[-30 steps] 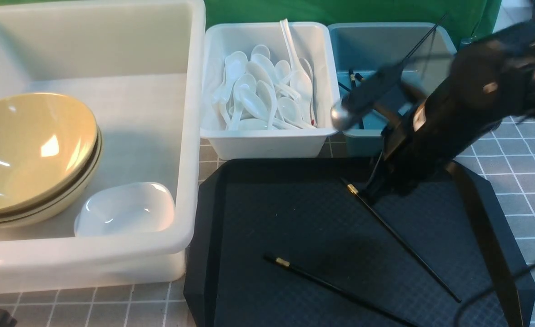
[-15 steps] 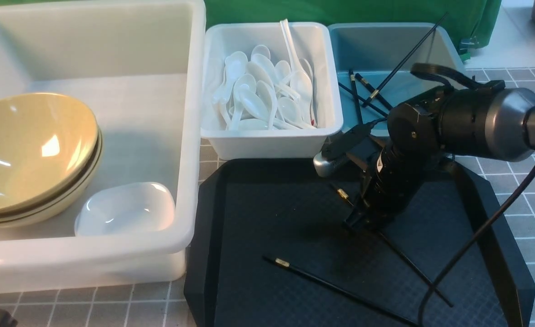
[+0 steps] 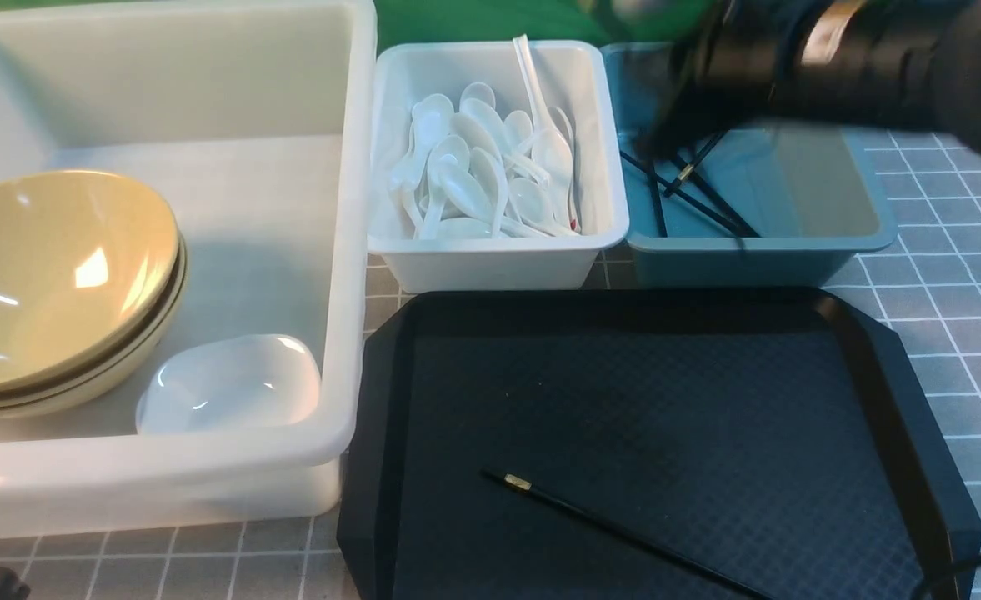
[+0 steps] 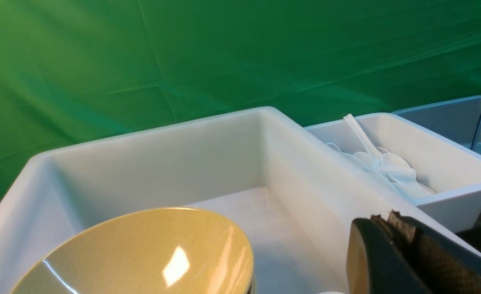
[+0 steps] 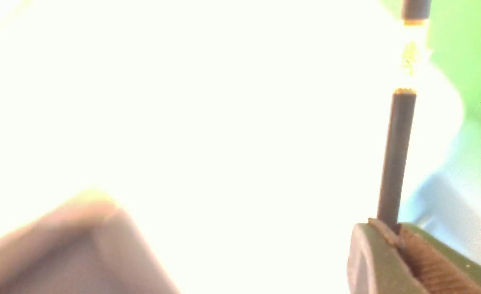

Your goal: On grey table put chopsticks spoon bowls plates into blue grey white boxes.

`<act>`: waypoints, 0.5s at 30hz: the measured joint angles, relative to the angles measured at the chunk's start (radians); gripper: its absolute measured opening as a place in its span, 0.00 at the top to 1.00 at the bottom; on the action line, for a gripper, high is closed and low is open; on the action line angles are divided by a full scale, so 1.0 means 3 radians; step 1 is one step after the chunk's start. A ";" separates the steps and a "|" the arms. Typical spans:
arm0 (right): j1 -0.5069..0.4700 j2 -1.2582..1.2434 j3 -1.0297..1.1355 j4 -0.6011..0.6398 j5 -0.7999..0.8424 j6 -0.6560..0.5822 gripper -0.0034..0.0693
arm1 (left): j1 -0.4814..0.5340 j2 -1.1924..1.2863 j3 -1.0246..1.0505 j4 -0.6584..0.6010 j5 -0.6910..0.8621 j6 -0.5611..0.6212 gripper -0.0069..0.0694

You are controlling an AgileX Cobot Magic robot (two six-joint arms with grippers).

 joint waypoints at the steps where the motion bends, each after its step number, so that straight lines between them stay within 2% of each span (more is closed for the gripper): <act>1: -0.0147 0.0089 -0.0047 -0.0001 -0.0350 0.0122 0.85 | 0.0000 0.0000 0.0000 0.0000 0.0000 0.0000 0.92; 4: -0.0354 0.0340 -0.0188 -0.0004 -0.0497 0.0352 0.80 | 0.0000 0.0000 0.0000 0.0000 0.0000 0.0000 0.92; 6: -0.0460 0.0549 -0.0292 -0.0004 -0.0371 0.0496 0.72 | 0.0000 0.0000 0.0000 0.0000 0.0000 0.0000 0.92; 7: -0.0529 0.0690 -0.0377 -0.0004 -0.0145 0.0569 0.64 | 0.0000 0.0000 0.0000 0.0000 0.0003 0.0000 0.92; 8: -0.0537 0.0708 -0.0388 -0.0004 -0.0107 0.0569 0.63 | 0.0000 0.0000 0.0000 0.0000 0.0003 0.0000 0.92; 9: -0.0579 0.0806 -0.0475 -0.0006 0.0269 0.0618 0.55 | 0.0000 0.0000 0.0000 0.0000 0.0017 0.0000 0.92; 10: -0.0579 0.0821 -0.0485 -0.0009 0.0381 0.0623 0.53 | 0.0000 0.0000 0.0000 0.0000 0.0024 0.0000 0.92; 11: -0.0587 0.0835 -0.0559 -0.0013 0.0813 0.0643 0.47 | 0.0000 0.0000 0.0000 0.0000 0.0029 0.0000 0.92; 14: -0.0526 0.0763 -0.0664 0.0016 0.1719 0.0622 0.42 | 0.0000 0.0000 0.0000 0.0000 0.0032 0.0000 0.92; 15: -0.0507 0.0754 -0.0664 0.0021 0.1772 0.0613 0.42 | 0.0000 0.0000 0.0000 0.0000 0.0032 0.0000 0.92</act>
